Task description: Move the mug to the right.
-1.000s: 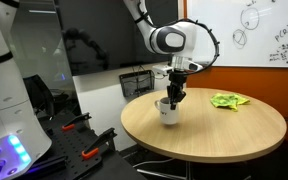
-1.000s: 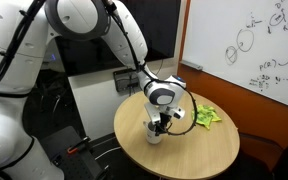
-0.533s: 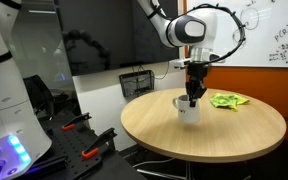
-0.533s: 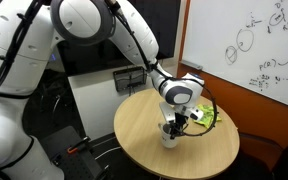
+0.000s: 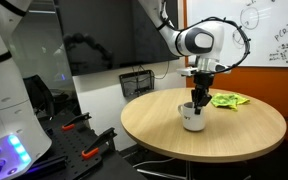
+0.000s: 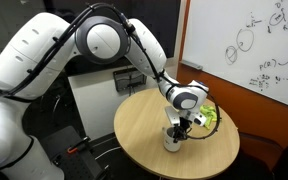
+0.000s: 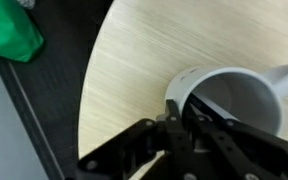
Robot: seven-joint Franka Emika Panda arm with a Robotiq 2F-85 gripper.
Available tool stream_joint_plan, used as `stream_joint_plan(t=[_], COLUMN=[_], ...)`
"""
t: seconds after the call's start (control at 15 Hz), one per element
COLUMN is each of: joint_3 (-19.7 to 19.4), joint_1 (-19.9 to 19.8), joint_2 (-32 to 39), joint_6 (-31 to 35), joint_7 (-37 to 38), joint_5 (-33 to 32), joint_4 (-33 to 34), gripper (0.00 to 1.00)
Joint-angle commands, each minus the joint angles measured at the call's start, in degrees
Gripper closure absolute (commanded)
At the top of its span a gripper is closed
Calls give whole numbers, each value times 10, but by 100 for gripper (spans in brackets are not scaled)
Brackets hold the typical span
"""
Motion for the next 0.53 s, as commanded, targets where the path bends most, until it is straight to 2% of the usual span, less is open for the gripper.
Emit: stream_joint_plan(t=[0.0,0.13,0.2,0.27,0.47], joint_3=[6,6,7,4,6], joint_1=[-8,-8,-9,-6,-6], joint_2=[23,29,27,22,-15], joint_6=[-24,-26,-26,-32,-49], joint_7=[14,13,14,2,-9], joint_5=[4,3,6,-6,-8], joint_4=[38,46,47,44,22], gripper=[98,98,85,64,43])
